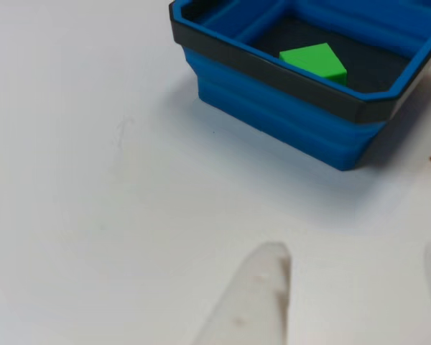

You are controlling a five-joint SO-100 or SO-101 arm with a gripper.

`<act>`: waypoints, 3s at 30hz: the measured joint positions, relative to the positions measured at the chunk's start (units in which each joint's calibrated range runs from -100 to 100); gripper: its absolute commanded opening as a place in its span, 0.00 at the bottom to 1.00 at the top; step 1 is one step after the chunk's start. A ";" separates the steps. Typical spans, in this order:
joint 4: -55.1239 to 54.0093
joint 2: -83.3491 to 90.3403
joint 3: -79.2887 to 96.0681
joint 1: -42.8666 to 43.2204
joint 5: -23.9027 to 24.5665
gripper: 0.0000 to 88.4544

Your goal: Pick up green cube and drop it in the blue box

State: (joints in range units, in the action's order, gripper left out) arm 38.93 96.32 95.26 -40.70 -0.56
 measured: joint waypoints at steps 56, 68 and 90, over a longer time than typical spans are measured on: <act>0.00 1.67 3.94 46.14 0.00 0.02; 0.00 1.67 3.94 46.14 0.00 0.03; 0.00 1.67 3.94 46.14 0.00 0.03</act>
State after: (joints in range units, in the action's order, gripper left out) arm 38.93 97.99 99.19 5.44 -0.56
